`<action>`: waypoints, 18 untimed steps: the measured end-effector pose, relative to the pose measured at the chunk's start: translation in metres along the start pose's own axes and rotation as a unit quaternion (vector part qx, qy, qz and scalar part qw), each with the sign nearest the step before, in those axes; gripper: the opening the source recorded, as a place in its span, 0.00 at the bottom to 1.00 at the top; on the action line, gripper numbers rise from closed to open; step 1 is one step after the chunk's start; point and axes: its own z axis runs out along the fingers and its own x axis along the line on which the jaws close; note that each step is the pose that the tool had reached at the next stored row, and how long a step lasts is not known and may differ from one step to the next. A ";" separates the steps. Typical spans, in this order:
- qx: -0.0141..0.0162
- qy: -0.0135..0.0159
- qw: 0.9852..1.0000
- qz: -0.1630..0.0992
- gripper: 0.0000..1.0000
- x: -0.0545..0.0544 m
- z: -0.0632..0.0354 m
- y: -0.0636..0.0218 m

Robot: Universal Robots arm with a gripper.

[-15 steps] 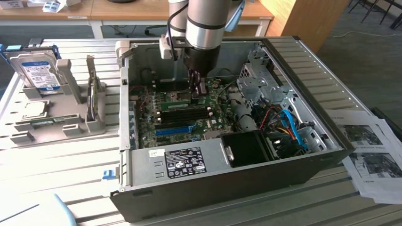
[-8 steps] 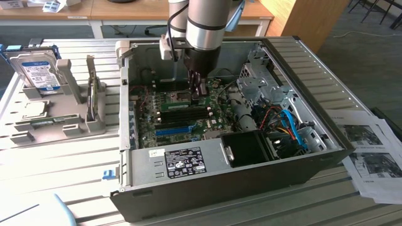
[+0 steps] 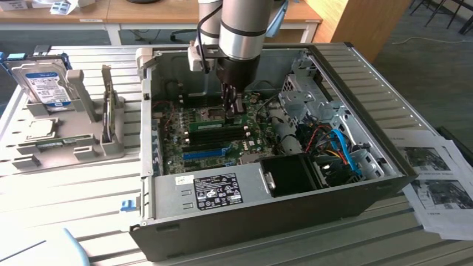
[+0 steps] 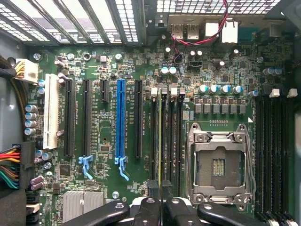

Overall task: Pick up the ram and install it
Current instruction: 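Insert the ram into the slot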

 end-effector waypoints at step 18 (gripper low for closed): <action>0.000 0.000 1.000 0.000 0.11 0.000 0.0074 -0.0002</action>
